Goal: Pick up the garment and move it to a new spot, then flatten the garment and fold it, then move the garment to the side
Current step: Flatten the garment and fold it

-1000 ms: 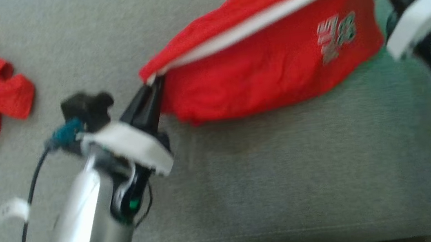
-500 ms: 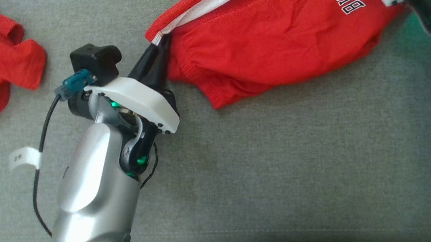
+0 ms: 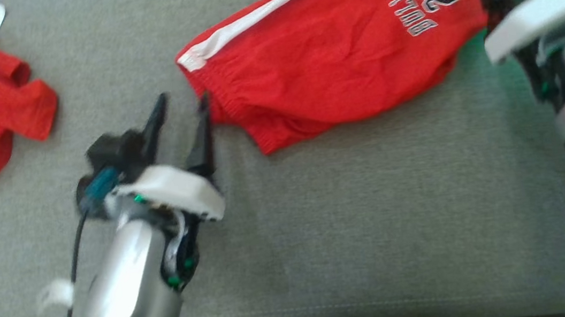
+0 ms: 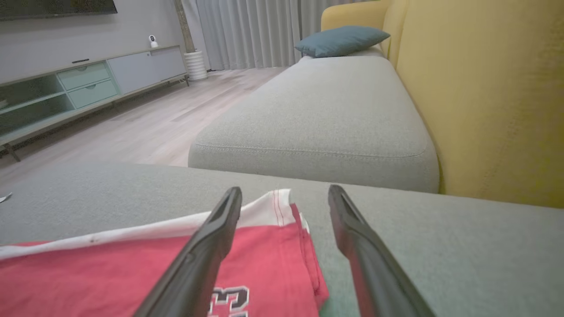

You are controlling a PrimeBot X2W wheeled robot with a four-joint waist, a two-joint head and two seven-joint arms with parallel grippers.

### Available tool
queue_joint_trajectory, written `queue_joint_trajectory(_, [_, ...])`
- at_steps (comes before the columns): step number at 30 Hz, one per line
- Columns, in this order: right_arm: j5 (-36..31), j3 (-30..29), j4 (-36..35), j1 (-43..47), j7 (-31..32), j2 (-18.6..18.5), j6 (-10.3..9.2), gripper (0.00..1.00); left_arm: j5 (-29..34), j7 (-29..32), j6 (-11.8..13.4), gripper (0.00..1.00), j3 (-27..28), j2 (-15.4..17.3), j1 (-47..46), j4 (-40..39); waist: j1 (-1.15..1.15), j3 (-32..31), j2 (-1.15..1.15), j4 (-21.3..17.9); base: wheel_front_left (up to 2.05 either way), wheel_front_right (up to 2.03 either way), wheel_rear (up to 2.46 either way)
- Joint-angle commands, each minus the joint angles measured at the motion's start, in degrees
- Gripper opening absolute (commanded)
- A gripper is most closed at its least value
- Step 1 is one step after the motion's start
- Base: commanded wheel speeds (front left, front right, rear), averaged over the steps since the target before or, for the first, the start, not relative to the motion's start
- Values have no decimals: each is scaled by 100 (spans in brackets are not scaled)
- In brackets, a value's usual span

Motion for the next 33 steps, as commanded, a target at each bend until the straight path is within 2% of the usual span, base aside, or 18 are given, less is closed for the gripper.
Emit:
queue_joint_trajectory(1, [-74,-79,-271,231,-105,104,20,100,62,-95,125,100,284,198,27,-301,0,-168,0,-159,0,0,0])
queue_joint_trajectory(5, [-384,-610,-826,913,-209,240,20,100,250,-318,505,100,482,381,354,-786,0,-394,0,-327,0,0,0])
queue_joint_trajectory(9, [-701,-1146,-1491,1696,-185,457,20,100,383,-436,708,100,616,505,616,-1220,0,-602,0,-482,0,0,0])
queue_joint_trajectory(11, [-959,-1469,-2022,2269,74,642,20,100,455,-473,822,100,711,608,825,-1456,0,-740,0,-617,0,0,0])
queue_joint_trajectory(18, [-1426,-1946,-3390,3449,748,1076,20,100,667,-497,1001,100,767,855,1224,-1770,0,-937,0,-826,0,0,0])
queue_joint_trajectory(26, [-1643,-2082,-4280,4156,1219,1329,20,100,778,-483,1161,100,724,922,1514,-1937,0,-1028,0,-927,0,0,0])
queue_joint_trajectory(33, [-1682,-2161,-4622,4321,1445,1397,20,100,781,-425,1220,100,675,918,1572,-2027,0,-1028,0,-922,0,0,0])
